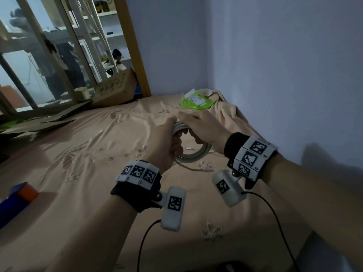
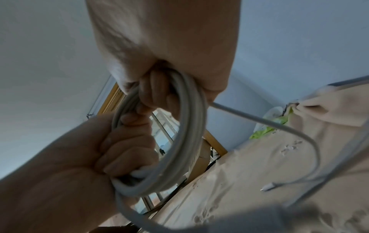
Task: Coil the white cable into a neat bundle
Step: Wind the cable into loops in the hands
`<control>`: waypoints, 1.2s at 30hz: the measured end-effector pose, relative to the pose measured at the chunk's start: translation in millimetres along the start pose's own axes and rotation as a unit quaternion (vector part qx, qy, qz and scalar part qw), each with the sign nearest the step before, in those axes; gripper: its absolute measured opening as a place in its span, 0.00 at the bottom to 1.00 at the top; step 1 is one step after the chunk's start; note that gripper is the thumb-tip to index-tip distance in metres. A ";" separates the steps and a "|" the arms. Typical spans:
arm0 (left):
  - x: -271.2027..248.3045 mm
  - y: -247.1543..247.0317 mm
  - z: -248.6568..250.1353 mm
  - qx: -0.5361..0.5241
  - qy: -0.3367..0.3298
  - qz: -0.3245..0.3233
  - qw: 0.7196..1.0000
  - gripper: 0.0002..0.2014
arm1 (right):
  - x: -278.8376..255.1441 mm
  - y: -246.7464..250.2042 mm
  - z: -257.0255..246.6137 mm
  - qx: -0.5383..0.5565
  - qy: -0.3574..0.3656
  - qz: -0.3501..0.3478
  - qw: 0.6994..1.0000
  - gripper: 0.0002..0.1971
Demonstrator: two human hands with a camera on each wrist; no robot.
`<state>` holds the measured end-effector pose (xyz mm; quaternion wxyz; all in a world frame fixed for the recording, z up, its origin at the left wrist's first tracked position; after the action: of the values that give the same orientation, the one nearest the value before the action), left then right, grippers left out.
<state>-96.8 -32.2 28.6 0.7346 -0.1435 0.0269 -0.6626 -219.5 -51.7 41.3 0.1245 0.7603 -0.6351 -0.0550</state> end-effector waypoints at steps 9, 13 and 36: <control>3.5 10.7 5.7 -0.179 -0.030 0.094 0.979 0.20 | -3.4 7.2 11.2 0.171 -0.059 -0.077 0.980 0.29; 3.0 12.3 8.0 -0.232 -0.038 0.114 0.965 0.22 | -3.8 5.2 14.4 0.284 -0.078 -0.107 0.950 0.31; -1.2 1.7 -5.4 0.045 -0.049 0.000 0.998 0.28 | 1.6 -3.2 0.3 0.021 -0.015 0.107 0.994 0.26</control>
<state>-96.6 -31.8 22.8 0.7408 -0.1427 -0.0384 -0.6552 -216.3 -52.7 40.3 0.1045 0.6896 -0.7155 -0.0395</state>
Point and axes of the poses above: each hand's wrist, its own x-axis towards the middle knuckle, its own y-axis out of the back of the hand, z = x × y, the point moved 1 cm from there along x, towards the middle knuckle, and after that the axes turned 13 degrees about -y, right-handed, at the moved point
